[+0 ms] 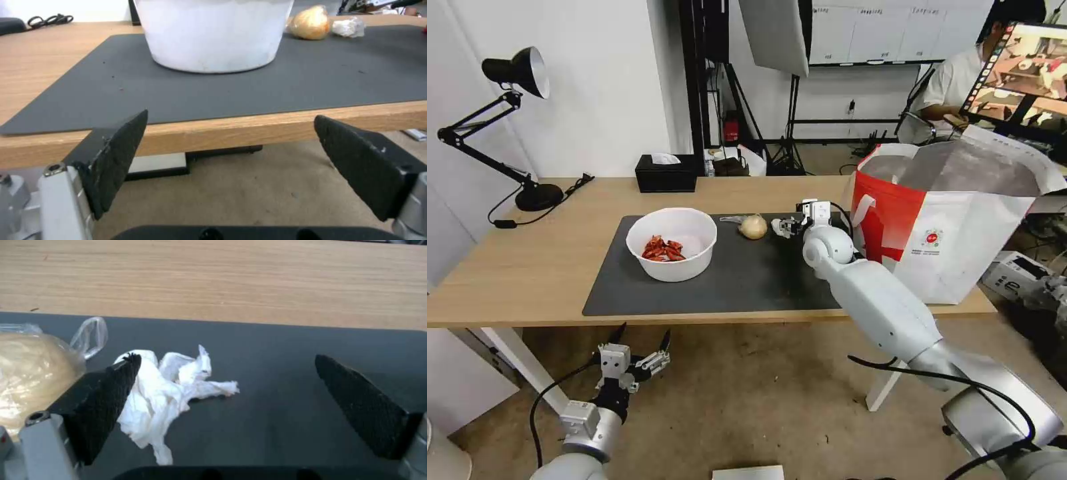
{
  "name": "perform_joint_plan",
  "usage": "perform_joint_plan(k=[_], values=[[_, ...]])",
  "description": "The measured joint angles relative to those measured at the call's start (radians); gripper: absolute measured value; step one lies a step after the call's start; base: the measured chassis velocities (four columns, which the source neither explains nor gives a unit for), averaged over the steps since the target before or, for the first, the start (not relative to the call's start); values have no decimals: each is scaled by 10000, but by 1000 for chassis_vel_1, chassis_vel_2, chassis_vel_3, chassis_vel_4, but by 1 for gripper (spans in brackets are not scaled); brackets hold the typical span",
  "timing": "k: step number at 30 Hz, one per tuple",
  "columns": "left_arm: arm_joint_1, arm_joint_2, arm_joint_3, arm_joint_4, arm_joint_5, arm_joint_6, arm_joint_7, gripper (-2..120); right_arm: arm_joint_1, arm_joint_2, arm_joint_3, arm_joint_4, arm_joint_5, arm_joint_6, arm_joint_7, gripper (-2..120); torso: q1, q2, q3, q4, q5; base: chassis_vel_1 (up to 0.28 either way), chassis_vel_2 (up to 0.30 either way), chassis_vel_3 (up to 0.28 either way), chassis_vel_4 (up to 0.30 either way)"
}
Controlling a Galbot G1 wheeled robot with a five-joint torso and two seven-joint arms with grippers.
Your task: Pick up the trash from the table and place it into the takeout bag.
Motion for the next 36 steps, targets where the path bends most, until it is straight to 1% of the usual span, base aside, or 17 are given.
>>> perform_joint_plan(k=[8,21,24,36], values=[[14,16,-112,-209,-120,263,168,100,281,79,-197,-328,-289,-34,-639,100,0,-1,0,0,0,0,0,0,0],[-78,50,-96,-193,-158,341,170,100,594,213,-272,-782,-336,-668,-1096,100,0,0,-1,0,0,0,0,0,0],[-77,67,-103,-234,-193,361,169,100,632,209,-272,-829,-357,-873,-1345,100,0,-1,-1,0,0,0,0,0,0],[-107,137,-128,-233,-263,374,169,100,581,203,-249,-949,-556,-1045,-1766,100,0,0,-1,0,1,0,0,0,0]])
